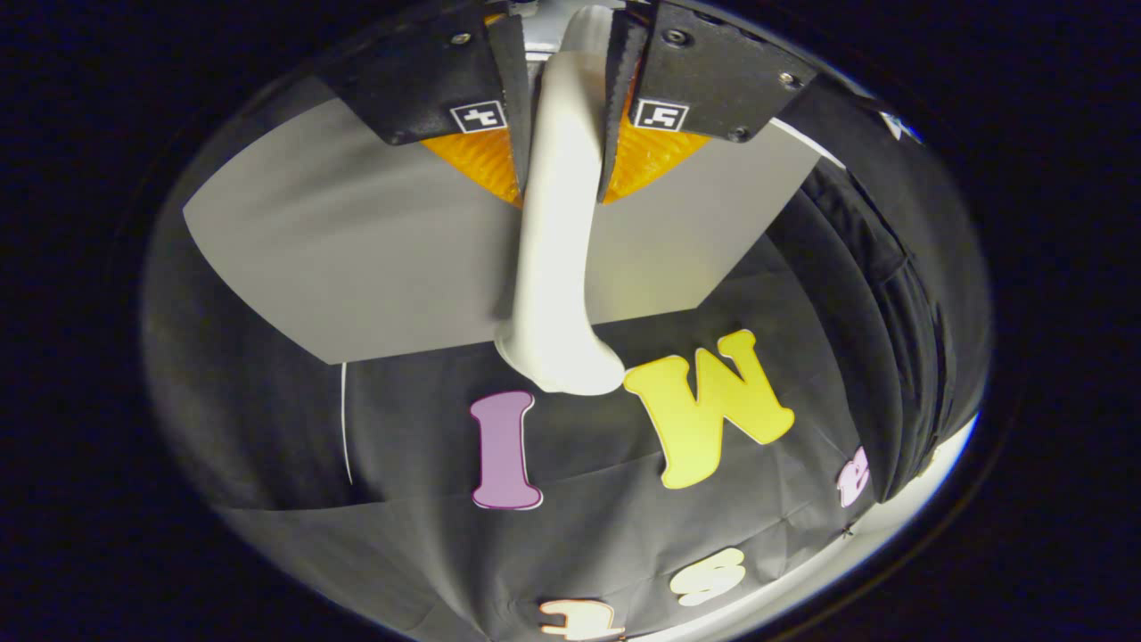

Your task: Iron the clothes twice with a garment steamer, once on the left side and once on the right side.

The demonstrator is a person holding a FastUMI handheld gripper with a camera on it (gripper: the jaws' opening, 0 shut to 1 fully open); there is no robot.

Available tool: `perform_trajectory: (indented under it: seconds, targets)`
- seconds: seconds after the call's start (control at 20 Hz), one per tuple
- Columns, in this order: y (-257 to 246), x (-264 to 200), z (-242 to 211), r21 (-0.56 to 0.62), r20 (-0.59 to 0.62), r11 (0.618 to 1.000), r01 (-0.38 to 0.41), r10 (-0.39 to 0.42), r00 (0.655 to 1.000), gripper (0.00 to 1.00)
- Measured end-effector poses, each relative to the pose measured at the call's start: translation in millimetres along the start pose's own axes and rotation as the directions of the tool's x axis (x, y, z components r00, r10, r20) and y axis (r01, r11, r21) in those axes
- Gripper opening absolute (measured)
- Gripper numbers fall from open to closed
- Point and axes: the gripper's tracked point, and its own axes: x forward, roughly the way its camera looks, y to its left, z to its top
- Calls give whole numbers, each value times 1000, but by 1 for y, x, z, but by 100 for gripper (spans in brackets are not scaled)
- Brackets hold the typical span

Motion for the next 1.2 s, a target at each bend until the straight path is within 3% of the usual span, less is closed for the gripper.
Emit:
perform_trajectory:
  seconds: [0.2, 0.5, 0.8, 1.2]
  targets:
    - [10, -13, 2, -3, 48, 1000, -21, 21, 999, 34]
    - [43, -53, 27, -20, 154, 1000, 21, -18, 988, 33]
    - [126, -105, 66, -61, 300, 998, 11, 8, 954, 33]
    - [262, -153, 99, -114, 425, 990, -88, 128, 896, 33]
